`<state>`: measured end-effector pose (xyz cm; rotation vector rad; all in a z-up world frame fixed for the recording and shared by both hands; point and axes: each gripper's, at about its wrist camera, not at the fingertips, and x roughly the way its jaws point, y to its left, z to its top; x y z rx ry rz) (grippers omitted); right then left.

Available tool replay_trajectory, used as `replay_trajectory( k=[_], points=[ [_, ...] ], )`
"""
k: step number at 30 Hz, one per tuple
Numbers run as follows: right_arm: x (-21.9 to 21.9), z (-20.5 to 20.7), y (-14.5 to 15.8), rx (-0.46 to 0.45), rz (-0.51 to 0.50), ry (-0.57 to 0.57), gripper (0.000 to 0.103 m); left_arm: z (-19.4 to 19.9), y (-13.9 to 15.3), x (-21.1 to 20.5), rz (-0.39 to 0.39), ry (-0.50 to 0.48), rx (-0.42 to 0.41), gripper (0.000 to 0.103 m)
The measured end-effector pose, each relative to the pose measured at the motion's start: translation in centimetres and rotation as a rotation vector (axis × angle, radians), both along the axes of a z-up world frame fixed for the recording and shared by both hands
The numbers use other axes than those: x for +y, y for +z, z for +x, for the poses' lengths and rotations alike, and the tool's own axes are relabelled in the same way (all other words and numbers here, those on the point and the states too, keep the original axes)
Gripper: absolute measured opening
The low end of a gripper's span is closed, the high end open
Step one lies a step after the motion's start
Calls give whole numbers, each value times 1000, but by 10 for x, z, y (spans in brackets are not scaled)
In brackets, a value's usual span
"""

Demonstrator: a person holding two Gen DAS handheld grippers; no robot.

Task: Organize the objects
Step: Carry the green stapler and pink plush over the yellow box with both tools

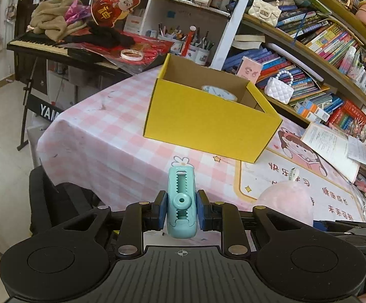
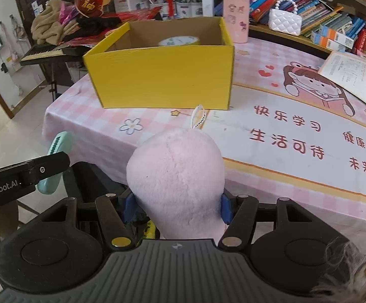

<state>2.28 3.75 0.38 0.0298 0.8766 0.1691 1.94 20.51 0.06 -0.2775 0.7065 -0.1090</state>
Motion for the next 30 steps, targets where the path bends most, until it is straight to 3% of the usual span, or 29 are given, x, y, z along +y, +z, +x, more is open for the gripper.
replay_trajectory(
  k=[8, 16, 23, 30],
  points=[
    [2, -6, 6, -26, 4, -9, 60, -7, 10, 5, -5, 6, -46, 23],
    [-5, -1, 33, -128, 0, -28, 60, -1, 41, 9, -26, 2, -152, 23],
    [-17, 26, 79, -275, 31, -41, 60, 40, 80, -1, -20, -15, -280, 23],
    [-27, 82, 101, -374, 33, -31, 60, 98, 95, -20, 14, 10, -338, 23]
  ],
)
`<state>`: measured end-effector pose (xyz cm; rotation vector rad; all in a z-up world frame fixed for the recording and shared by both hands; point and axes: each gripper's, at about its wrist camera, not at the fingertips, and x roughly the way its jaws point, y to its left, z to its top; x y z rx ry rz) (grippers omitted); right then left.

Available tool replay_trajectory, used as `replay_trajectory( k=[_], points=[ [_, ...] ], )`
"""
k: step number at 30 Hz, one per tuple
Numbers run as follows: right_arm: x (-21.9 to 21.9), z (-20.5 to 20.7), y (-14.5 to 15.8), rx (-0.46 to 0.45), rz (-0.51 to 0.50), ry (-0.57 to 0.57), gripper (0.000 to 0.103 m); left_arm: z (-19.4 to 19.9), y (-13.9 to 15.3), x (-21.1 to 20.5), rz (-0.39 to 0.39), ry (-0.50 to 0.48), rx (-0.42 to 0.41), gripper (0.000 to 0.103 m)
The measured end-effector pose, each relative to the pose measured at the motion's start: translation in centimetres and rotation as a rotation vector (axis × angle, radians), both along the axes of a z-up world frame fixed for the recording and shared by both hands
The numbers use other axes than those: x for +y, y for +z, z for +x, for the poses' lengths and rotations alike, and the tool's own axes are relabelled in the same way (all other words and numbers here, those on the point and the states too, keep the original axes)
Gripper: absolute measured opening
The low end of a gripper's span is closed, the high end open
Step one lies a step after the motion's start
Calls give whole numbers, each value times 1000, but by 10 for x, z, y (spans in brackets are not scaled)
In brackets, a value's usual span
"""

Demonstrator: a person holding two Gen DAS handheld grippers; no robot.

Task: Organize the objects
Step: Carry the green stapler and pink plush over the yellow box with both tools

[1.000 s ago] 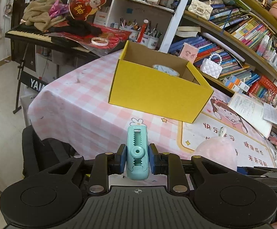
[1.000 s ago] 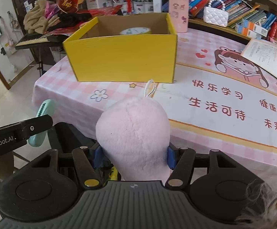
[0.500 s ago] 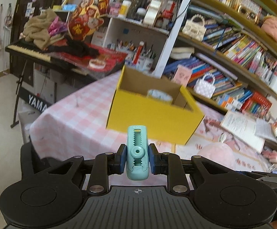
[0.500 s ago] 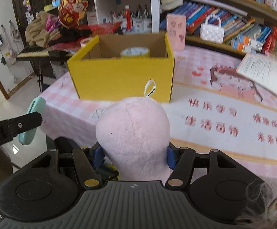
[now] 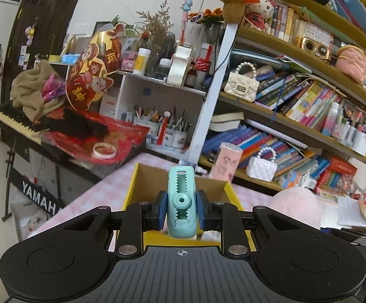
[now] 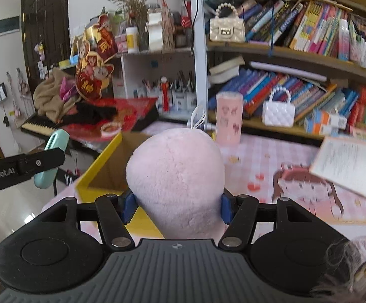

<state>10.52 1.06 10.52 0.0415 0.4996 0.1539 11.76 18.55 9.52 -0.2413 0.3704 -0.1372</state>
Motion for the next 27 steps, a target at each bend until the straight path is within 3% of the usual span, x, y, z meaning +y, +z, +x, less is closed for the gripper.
replay_trajectory(
  k=[10, 15, 18, 27],
  points=[
    [2, 95, -20, -2, -73, 102, 60, 85, -30, -28, 114, 69, 96, 23],
    [13, 128, -46, 66, -155, 206, 60, 107, -51, -27, 98, 122, 175, 23],
    [17, 140, -61, 118, -183, 253, 61, 112, -60, -30, 132, 135, 202, 23],
    [22, 166, -82, 272, -123, 323, 63, 125, -77, -40, 214, 133, 275, 23]
  ],
)
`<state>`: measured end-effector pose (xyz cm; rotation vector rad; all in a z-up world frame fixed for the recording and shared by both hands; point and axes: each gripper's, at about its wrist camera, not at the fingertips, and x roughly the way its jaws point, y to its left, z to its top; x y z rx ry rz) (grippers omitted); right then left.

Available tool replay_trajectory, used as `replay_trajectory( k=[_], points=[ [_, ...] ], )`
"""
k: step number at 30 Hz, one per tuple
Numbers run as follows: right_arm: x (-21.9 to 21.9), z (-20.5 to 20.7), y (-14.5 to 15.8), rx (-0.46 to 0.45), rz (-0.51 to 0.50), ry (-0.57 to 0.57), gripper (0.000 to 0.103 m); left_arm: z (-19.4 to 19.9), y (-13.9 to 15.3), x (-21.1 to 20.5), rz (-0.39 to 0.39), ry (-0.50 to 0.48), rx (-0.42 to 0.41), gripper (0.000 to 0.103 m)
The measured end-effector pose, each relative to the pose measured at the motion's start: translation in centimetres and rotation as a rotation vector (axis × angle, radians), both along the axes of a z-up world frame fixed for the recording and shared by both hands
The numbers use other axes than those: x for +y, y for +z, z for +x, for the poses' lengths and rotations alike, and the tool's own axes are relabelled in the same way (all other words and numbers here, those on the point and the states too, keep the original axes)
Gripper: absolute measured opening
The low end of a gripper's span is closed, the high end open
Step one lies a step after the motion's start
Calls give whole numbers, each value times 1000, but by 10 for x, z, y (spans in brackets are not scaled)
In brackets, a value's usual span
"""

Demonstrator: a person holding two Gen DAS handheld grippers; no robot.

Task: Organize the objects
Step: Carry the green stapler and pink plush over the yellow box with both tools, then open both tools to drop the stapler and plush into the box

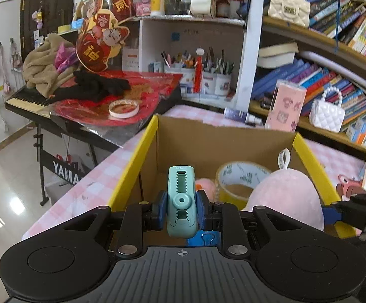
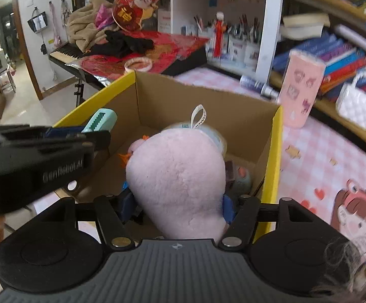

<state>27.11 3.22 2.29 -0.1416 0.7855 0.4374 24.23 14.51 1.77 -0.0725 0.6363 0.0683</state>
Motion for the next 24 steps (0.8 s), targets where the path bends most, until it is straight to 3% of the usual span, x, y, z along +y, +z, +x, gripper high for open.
replay_trajectory(
  k=[7, 8, 12, 19, 24],
  points=[
    [5, 3, -3, 11, -29, 19, 66, 3, -6, 2, -19, 12, 18, 26],
    [5, 4, -4, 12, -31, 20, 68, 3, -5, 3, -30, 9, 20, 31],
    [7, 6, -4, 15, -37, 17, 69, -6, 2, 4, -32, 3, -26, 65],
    [4, -12, 7, -49, -33, -13, 79, -42, 33, 18, -108, 18, -202, 84],
    [7, -49, 24, -176, -43, -22, 84, -73, 55, 31, -151, 33, -302, 93]
  ],
)
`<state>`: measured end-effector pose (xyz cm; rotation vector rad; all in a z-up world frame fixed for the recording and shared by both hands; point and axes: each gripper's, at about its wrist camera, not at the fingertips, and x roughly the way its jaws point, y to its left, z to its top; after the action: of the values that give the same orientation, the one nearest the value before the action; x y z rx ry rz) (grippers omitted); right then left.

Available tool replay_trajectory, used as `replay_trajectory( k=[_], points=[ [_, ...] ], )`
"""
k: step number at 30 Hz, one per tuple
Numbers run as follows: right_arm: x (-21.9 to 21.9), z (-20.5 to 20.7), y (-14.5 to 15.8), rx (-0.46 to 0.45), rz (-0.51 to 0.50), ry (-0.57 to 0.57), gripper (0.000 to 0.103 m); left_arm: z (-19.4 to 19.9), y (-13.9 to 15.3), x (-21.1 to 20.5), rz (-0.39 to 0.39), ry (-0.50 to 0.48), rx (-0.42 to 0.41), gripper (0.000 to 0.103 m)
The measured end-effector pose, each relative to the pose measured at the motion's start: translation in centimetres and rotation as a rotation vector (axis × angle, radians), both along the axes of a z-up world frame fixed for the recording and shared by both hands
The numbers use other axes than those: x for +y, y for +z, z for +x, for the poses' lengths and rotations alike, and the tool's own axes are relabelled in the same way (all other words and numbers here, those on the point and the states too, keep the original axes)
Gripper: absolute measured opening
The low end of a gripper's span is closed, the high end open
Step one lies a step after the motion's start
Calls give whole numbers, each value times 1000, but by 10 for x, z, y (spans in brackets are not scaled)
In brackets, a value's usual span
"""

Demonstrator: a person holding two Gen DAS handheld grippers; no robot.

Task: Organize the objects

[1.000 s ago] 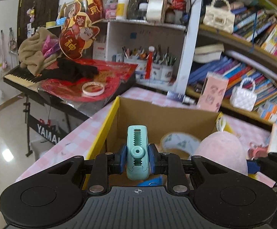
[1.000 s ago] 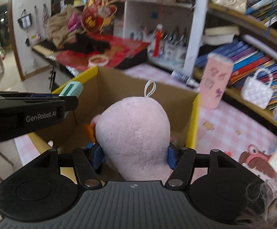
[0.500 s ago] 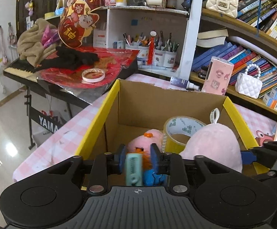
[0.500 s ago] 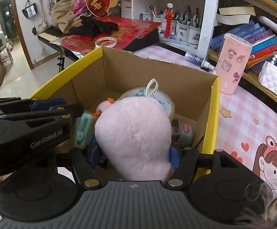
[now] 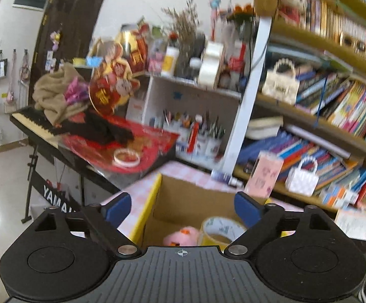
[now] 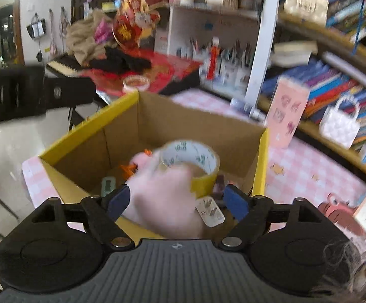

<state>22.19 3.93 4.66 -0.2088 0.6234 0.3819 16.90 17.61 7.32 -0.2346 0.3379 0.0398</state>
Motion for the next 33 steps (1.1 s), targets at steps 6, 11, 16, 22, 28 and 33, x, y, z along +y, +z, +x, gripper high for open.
replay_trajectory(
  k=[6, 11, 16, 22, 28, 33],
  points=[
    [5, -46, 17, -122, -1, -77, 85, -36, 7, 13, -14, 19, -23, 98],
    [-1, -87, 18, -161, 33, -199, 87, -62, -3, 12, 30, -19, 20, 98],
    [-15, -127, 4, -122, 53, -378, 89, -94, -23, 4, 77, -29, 91, 98],
    [-23, -187, -22, -68, 37, -547, 89, -131, -48, -7, 120, -62, 163, 98],
    [-34, -226, -32, -81, -7, -669, 96, -150, -56, -25, 164, -134, 159, 98],
    [-44, -246, -38, -46, 6, -716, 99, -159, -53, -43, 171, -236, 144, 98]
  ],
)
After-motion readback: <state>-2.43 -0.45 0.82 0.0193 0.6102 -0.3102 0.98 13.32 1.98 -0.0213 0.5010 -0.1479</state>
